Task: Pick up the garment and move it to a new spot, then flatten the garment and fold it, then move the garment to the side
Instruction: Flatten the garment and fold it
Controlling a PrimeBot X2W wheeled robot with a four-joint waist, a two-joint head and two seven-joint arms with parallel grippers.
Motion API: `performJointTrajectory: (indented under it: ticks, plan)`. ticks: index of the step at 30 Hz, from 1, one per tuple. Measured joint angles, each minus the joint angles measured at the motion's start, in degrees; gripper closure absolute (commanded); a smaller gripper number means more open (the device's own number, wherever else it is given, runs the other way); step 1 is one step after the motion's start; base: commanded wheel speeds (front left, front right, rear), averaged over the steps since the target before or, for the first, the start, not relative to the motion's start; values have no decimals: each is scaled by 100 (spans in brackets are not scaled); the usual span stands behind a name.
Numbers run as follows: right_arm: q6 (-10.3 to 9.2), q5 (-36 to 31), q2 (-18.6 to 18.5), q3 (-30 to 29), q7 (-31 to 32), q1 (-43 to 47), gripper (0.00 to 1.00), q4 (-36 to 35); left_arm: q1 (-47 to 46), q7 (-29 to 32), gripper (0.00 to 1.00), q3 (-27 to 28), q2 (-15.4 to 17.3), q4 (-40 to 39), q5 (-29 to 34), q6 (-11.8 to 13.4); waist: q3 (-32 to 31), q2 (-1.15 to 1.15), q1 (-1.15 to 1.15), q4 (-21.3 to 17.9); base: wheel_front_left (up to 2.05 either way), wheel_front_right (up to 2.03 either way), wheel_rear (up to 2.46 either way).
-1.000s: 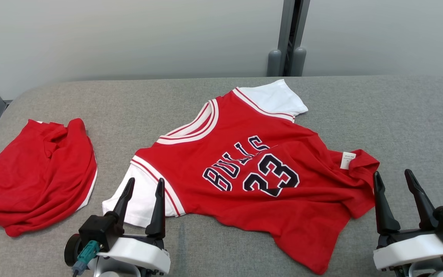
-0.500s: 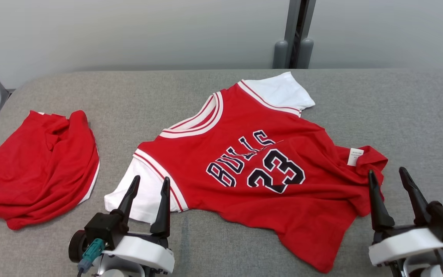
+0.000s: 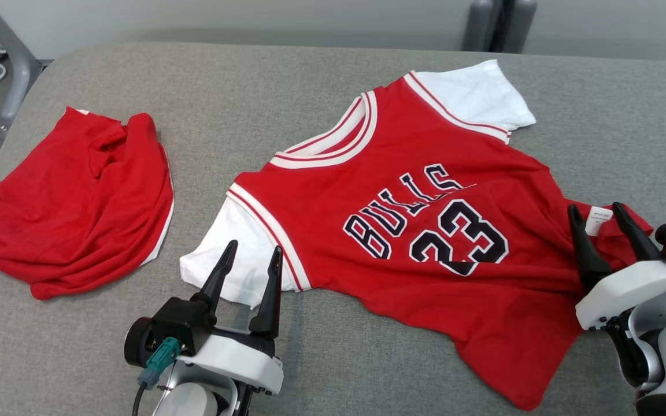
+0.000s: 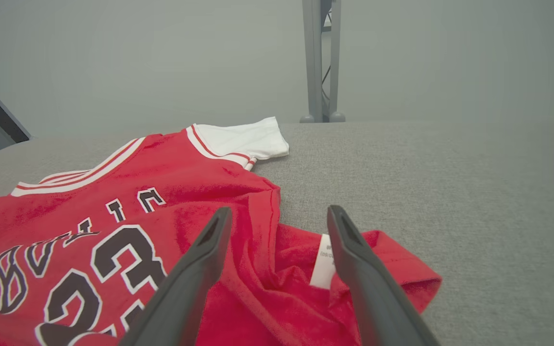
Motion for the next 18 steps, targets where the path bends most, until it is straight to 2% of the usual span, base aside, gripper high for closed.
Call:
performJointTrajectory:
  ticks: [9,10,11,12,18]
  plan:
    - [0,566,-322,267,303,-516,0,736,-142,0,0,-147,0,-20,-48,53,312,0,0,314,0,0,0]
    - [1,588,-352,315,319,-542,18,786,-148,0,0,-153,-1,-21,-49,66,329,0,0,324,0,0,0]
    - [0,622,-377,360,348,-562,69,838,-155,0,0,-163,-2,-22,-51,67,344,0,0,331,0,0,0]
    - [0,625,-415,436,349,-578,100,868,-169,0,0,-169,-1,-23,-59,70,357,0,0,334,0,0,0]
    - [1,689,-627,575,281,-849,100,956,-238,0,0,-200,-2,-32,-112,118,428,0,0,340,0,0,0]
